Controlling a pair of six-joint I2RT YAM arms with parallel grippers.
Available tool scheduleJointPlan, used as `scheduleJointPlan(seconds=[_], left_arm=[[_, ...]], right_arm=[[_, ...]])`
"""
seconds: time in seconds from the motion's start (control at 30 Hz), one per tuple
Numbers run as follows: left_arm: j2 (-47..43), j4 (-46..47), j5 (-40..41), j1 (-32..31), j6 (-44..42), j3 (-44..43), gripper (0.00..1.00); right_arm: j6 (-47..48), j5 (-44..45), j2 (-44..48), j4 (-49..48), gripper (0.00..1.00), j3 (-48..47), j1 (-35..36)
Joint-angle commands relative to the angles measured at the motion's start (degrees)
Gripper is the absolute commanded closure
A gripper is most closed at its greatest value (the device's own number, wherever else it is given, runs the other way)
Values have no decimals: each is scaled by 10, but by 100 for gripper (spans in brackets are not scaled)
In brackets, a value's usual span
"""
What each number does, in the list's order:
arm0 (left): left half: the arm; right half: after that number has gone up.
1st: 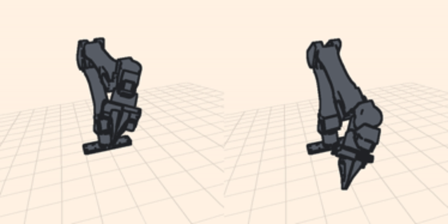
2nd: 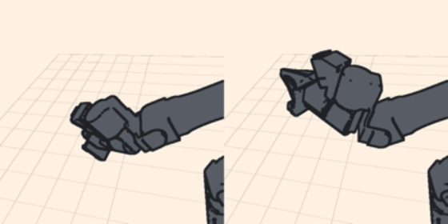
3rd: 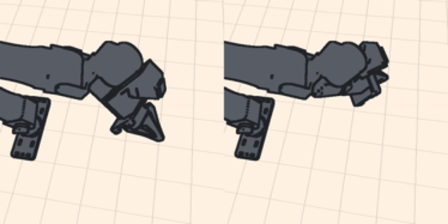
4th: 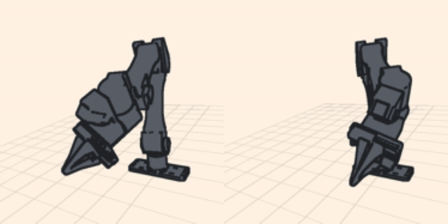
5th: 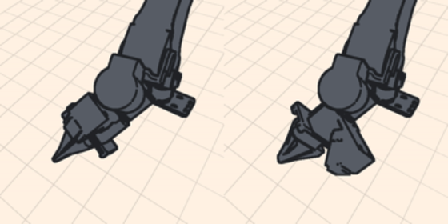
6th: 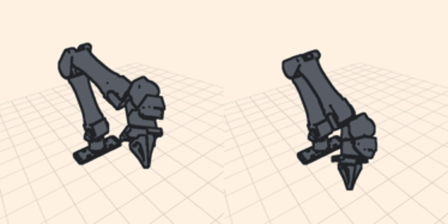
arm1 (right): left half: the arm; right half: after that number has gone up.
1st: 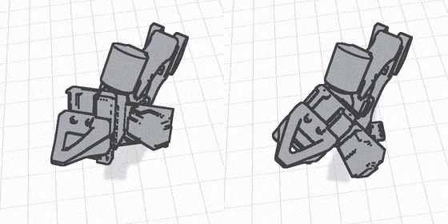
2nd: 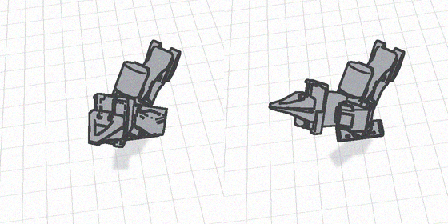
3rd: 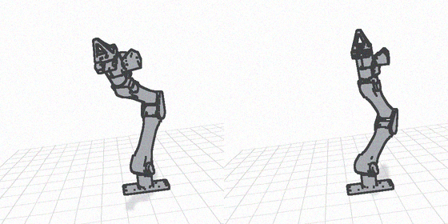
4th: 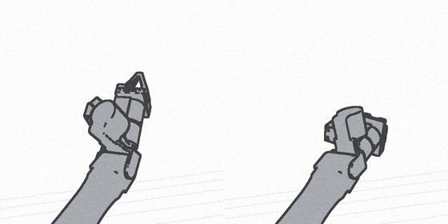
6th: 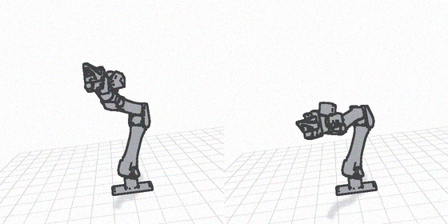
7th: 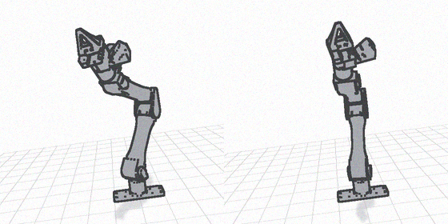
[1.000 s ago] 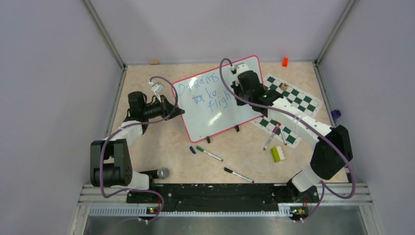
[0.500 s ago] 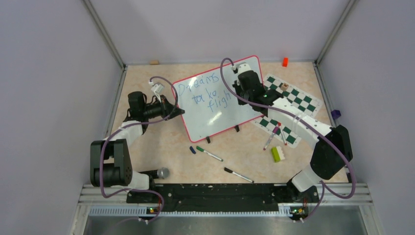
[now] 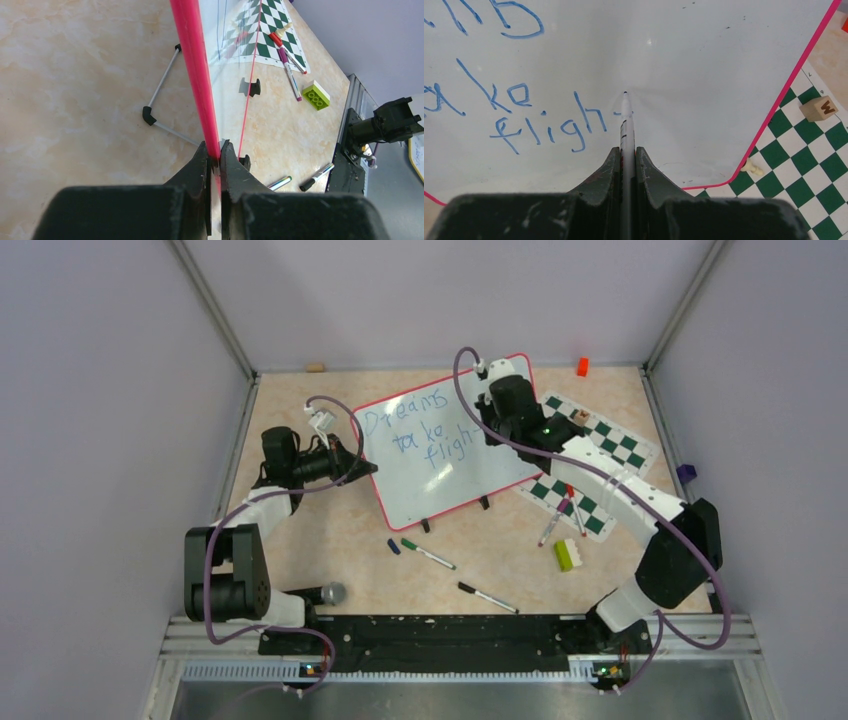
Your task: Write a sentence on the whiteboard
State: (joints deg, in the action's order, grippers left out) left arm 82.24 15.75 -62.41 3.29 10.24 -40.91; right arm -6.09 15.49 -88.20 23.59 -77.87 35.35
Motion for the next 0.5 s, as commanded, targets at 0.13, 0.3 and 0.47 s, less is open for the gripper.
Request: scheduleJointPlan(seconds=[0.13,0.3,0.47], left_arm=[[4,-13,24,-10,-90,4,100],[4,-12,25,-10,-90,4,100],[4,-13,25,-11,-90,3,100]], right_arm=[[2,-11,-7,-11,100,-47,-7],[2,-10,-21,-12,100,-49,-7],[0,-11,-22,-13,100,-36,-7]])
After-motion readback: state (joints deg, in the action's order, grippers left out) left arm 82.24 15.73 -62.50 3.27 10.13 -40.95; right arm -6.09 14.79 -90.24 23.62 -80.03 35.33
